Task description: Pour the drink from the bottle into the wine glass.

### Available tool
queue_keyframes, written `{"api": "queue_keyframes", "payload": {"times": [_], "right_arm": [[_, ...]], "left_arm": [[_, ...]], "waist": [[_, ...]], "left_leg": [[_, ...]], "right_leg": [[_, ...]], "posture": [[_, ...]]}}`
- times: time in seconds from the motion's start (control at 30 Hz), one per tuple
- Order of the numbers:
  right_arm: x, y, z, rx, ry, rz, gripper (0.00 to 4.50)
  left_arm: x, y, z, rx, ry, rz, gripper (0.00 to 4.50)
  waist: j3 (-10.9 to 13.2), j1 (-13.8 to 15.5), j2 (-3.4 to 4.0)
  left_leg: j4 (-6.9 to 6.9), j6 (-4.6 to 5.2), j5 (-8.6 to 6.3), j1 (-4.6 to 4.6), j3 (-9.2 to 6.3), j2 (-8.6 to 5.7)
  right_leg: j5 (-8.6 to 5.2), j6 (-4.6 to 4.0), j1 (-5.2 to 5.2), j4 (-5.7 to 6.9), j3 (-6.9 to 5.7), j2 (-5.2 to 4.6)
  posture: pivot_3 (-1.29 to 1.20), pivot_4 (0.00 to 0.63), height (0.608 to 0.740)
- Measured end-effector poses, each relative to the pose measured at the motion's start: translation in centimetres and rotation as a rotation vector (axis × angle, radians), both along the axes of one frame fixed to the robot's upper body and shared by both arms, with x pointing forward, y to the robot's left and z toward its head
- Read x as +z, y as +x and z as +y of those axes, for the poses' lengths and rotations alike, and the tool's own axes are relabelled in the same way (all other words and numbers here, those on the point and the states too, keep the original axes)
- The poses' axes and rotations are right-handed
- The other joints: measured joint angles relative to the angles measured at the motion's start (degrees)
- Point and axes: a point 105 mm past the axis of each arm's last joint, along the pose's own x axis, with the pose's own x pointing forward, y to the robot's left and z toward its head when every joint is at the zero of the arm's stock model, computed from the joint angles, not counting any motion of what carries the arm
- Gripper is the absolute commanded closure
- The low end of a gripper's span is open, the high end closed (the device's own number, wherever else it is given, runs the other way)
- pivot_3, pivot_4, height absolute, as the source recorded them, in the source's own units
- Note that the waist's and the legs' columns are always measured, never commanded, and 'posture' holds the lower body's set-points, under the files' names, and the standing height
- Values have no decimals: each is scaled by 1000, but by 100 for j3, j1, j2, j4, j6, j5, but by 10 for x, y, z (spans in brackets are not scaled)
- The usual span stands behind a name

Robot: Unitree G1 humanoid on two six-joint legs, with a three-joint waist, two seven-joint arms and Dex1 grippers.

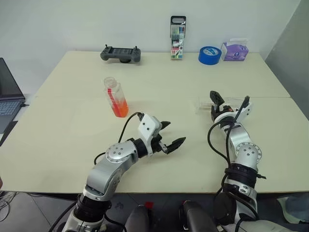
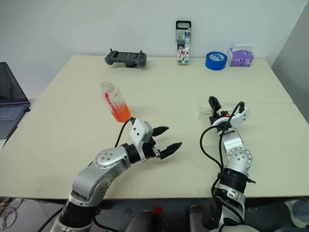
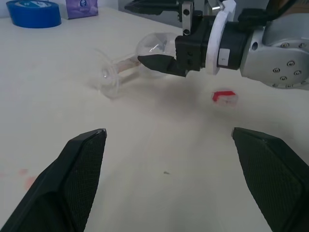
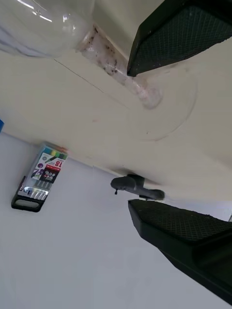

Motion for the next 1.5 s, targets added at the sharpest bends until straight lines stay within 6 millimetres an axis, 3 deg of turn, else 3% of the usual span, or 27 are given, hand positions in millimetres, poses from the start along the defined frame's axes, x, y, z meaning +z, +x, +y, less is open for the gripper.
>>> {"api": "queue_keyframes", "payload": {"times": [0.4, 0.67, 0.77, 0.97, 1.1, 1.27, 1.4, 1.5], "right_arm": [[-24, 6, -3, -17, 12, 106, 158], [-20, 43, -7, -82, -59, 138, 158], [-24, 51, -9, -108, -72, 170, 779], [-30, 54, -13, -136, -126, 195, 2988], [-2, 46, 17, -49, -334, 59, 4251], [22, 23, 77, 94, -612, -136, 4273], [47, -1, 136, 182, -931, -463, 4273], [49, -14, 167, 199, -1057, -619, 4274]], "left_arm": [[-8, 12, 17, 119, 47, 7, 51], [-9, 18, 18, 132, 60, 15, 51], [-4, 22, 21, 155, 41, -5, 0], [8, 28, 26, 190, 19, -53, 0], [10, 30, 36, 211, 3, -61, 0], [7, 28, 66, 252, 25, -58, 0], [12, 25, 93, 301, 21, -56, 0], [9, 13, 101, 303, 18, -6, 0]], "waist": [[0, 2, 1], [2, -2, 3], [2, 2, 3], [2, 4, 4], [2, -11, 5], [4, -23, 9], [4, -38, 9], [3, -42, 7]], "left_leg": [[1, 0, 0, 0, 3, 0], [-1, 0, 0, 0, 8, 0], [1, 0, 0, 1, 13, 0], [2, 0, 0, -1, 14, 0], [0, 0, 0, -20, 2, 6], [-3, -1, 0, -23, -15, 17], [-2, -1, 0, -21, -15, 14], [-2, -3, 0, -22, -19, 10]], "right_leg": [[0, 0, -1, 1, 3, -1], [0, 0, -2, -1, 3, 1], [1, -1, -2, 0, 9, 0], [2, -3, -3, -1, 12, -1], [2, -3, -32, 10, 15, -3], [3, -4, -37, 10, 7, -6], [2, -4, -36, 5, 2, 8], [2, -4, -34, 0, 6, 2]], "posture": [[0, 150, 740], [0, 150, 740], [0, 150, 740], [0, 150, 740], [0, 150, 740], [0, 150, 740], [0, 150, 740], [0, 150, 740]]}}
